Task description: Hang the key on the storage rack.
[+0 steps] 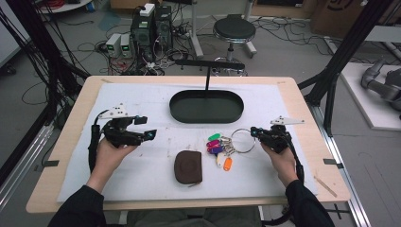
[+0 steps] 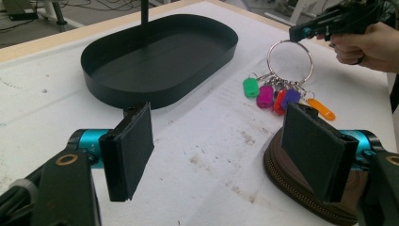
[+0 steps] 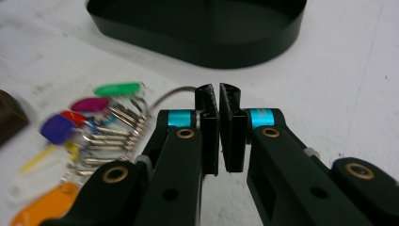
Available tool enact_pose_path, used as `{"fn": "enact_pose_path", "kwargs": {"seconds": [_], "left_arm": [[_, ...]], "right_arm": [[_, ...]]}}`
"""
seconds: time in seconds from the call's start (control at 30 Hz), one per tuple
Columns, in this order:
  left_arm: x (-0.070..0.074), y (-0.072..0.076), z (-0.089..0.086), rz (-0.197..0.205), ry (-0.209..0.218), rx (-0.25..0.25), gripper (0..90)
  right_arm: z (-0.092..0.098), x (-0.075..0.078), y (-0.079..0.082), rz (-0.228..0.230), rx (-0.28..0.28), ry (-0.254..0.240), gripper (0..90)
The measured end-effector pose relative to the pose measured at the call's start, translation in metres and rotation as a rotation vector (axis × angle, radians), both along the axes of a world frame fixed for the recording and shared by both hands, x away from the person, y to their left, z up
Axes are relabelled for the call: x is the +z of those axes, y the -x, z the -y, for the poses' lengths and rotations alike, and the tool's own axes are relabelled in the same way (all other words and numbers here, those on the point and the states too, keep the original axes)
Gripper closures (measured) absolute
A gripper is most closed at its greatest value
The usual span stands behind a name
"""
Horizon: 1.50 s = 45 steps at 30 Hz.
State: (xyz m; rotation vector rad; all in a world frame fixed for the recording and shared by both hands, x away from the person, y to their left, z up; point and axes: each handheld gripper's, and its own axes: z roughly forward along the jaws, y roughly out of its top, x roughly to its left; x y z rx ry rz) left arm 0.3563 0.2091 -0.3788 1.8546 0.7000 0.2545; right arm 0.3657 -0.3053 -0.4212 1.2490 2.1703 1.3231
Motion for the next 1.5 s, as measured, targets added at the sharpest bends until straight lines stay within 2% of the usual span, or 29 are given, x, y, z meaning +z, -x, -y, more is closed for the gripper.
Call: {"fn": "enact_pose_path", "kwargs": {"seconds": [0.17, 0.27, 0.33, 0.4, 0.6, 1.0, 1.17, 1.5], "left_arm": [[0.000, 0.000, 0.001, 0.002, -0.005, -0.003, 25.8], [0.000, 0.000, 0.001, 0.003, -0.002, 0.000, 25.8], [0.000, 0.000, 0.001, 0.003, -0.003, 0.000, 25.8], [0.000, 0.000, 0.001, 0.005, -0.003, 0.002, 25.8], [0.000, 0.000, 0.002, 0.010, -0.005, -0.006, 25.8], [0.000, 0.000, 0.001, 0.007, -0.003, -0.001, 25.8], [0.000, 0.000, 0.001, 0.006, -0.002, -0.001, 25.8], [0.000, 0.000, -0.001, 0.008, -0.001, -0.001, 25.8]], "right_arm": [[-0.003, 0.005, 0.004, -0.002, 0.043, -0.109, 88.1], [-0.004, 0.007, 0.005, -0.012, 0.056, -0.136, 87.9], [-0.005, 0.006, 0.007, -0.042, 0.071, -0.161, 87.5], [-0.007, 0.006, 0.008, -0.063, 0.075, -0.151, 87.5], [-0.009, 0.007, 0.012, -0.077, 0.074, -0.112, 87.4], [-0.007, 0.005, 0.010, -0.129, 0.101, -0.098, 87.0], [-0.009, 0.008, 0.011, -0.122, 0.115, -0.082, 88.0], [-0.016, 0.022, 0.013, -0.060, 0.145, -0.050, 88.3]]}}
